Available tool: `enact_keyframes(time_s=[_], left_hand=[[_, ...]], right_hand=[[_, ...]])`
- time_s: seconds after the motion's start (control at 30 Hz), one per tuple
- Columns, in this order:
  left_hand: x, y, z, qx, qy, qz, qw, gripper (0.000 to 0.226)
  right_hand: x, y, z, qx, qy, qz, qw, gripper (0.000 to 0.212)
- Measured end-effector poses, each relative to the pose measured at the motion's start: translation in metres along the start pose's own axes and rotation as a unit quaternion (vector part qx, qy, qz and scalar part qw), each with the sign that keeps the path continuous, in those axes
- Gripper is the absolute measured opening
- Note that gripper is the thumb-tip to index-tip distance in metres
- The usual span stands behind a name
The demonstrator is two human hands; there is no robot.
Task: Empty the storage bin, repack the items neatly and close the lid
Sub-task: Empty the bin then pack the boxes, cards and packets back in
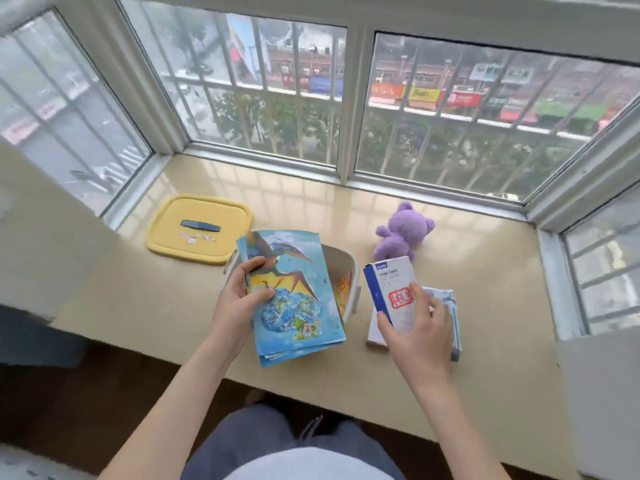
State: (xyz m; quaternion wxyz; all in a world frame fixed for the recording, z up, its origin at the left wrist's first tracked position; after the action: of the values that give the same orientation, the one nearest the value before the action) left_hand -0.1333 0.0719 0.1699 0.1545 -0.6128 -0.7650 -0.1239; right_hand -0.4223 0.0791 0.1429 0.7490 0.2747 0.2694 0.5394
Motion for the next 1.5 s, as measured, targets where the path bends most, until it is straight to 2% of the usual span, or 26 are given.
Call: enact_keyframes(time_s=[0.13, 0.27, 0.47, 0.57, 0.7, 1.0, 1.17, 1.33, 1.5], left_hand=[[0.022, 0.016, 0.0, 0.032, -0.017, -0.067, 0.997, 0.052], [0.04, 0.044, 0.005, 0.04, -0.004, -0.116, 0.992, 0.051], [0.05, 0.131, 0.015, 0.067, 0.008, -0.17, 0.983, 0.051], [0.038, 0.179, 0.023, 0.079, 0.022, -0.18, 0.98, 0.051], [0.004, 0.248, 0.034, 0.08, 0.045, -0.155, 0.984, 0.05], [-0.085, 0.389, 0.013, -0.022, 0.072, -0.034, 0.997, 0.052], [-0.125, 0.408, 0.028, -0.054, 0.099, -0.002, 0.994, 0.053], [-0.155, 0.411, 0.066, -0.072, 0.142, -0.009, 0.987, 0.053], [-0.19, 0.418, 0.105, -0.124, 0.158, 0.032, 0.979, 0.052]], right_hand=[[-0.017, -0.022, 0.015, -0.049, 0.047, 0.043, 0.997, 0.08], [-0.023, -0.049, 0.04, -0.03, 0.089, 0.078, 0.992, 0.08], [-0.01, -0.098, 0.095, -0.057, 0.121, 0.112, 0.985, 0.079], [0.006, -0.134, 0.115, -0.048, 0.105, 0.114, 0.987, 0.08], [0.033, -0.187, 0.146, -0.016, 0.073, 0.112, 0.991, 0.08], [0.097, -0.256, 0.239, -0.004, -0.019, 0.073, 0.997, 0.079], [0.116, -0.292, 0.249, -0.007, -0.061, 0.081, 0.995, 0.083], [0.127, -0.353, 0.244, -0.028, -0.082, 0.141, 0.986, 0.083], [0.132, -0.413, 0.225, -0.007, -0.116, 0.168, 0.979, 0.084]])
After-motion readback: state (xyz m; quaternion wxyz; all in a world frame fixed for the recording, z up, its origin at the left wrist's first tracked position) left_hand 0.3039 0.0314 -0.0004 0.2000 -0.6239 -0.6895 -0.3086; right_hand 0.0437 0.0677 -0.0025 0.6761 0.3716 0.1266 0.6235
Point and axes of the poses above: each hand's wrist, its own x-axis away from the middle knuckle, its own y-axis out of the back of the hand, z = x × y, the point moved 3 cm from there along -x, towards the middle knuckle, and after that the axes turned 12 degrees about -x, right-handed, at the moved point
